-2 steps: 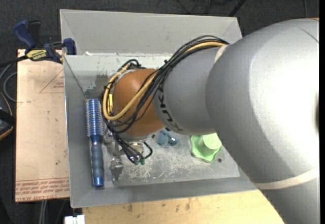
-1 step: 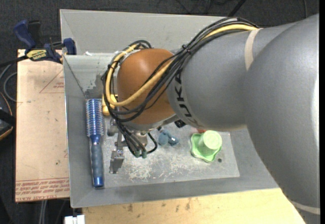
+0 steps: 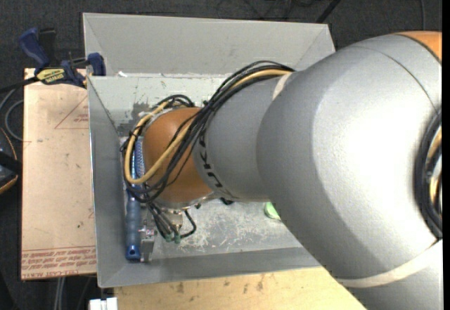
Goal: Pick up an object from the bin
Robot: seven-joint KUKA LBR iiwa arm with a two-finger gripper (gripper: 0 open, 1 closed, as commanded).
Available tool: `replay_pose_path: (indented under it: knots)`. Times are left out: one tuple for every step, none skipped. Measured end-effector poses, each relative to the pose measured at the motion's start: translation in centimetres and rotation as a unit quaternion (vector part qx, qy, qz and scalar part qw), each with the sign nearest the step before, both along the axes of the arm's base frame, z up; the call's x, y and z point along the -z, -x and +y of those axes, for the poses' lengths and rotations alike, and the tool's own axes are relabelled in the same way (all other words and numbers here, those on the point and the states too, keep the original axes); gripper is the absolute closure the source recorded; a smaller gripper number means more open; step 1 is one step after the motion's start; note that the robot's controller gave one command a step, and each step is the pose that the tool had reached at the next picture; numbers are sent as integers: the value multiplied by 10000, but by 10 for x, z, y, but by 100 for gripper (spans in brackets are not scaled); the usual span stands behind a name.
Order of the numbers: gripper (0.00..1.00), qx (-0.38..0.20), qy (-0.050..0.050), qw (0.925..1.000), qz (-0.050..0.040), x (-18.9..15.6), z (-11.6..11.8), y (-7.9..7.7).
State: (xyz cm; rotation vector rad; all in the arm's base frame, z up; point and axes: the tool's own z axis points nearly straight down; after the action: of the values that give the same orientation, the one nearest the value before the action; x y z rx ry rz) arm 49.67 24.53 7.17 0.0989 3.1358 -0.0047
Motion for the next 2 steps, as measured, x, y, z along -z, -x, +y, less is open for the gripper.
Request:
replay_pose_path:
  knots:
    - [100, 12, -31, 10000, -18, -4, 2, -1]
    - [100, 145, -41, 9999, -23, -164, 2, -5]
